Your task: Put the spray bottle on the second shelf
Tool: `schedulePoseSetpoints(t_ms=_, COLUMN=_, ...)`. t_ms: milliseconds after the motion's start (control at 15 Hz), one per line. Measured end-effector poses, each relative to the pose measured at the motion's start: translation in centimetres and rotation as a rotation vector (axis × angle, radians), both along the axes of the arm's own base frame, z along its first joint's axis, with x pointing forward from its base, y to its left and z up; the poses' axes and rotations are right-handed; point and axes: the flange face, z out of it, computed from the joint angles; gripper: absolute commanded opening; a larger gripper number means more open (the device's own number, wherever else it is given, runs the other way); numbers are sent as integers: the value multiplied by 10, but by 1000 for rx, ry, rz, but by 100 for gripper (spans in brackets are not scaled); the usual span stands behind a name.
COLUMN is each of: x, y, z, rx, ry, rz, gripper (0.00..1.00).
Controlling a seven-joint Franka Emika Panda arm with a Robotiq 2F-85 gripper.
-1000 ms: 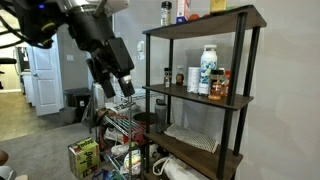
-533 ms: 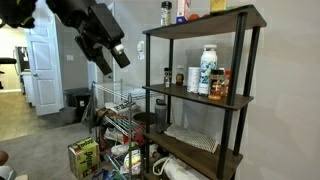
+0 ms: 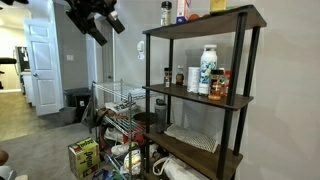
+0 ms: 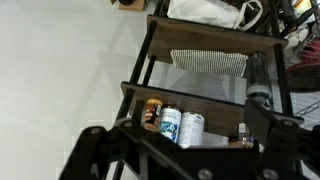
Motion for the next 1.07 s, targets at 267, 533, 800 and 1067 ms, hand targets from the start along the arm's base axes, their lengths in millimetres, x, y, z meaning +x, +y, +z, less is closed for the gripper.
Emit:
schedulePoseSetpoints(t_ms=267, x=-4, y=14, z=30, rx=-22, ry=-55, rz=27, gripper=100)
schedulePoseSetpoints(t_ms=533, x=-4, y=12, z=29, rx=-18, ry=-53, rz=24, gripper=100)
schedulePoseSetpoints(t_ms=800, x=-4, y=12, z=29, rx=-18, ry=-53, rz=24, gripper=100)
schedulePoseSetpoints(t_ms=1067, x=-5, y=6, z=29, rx=-12, ry=-61, rz=0, gripper=100)
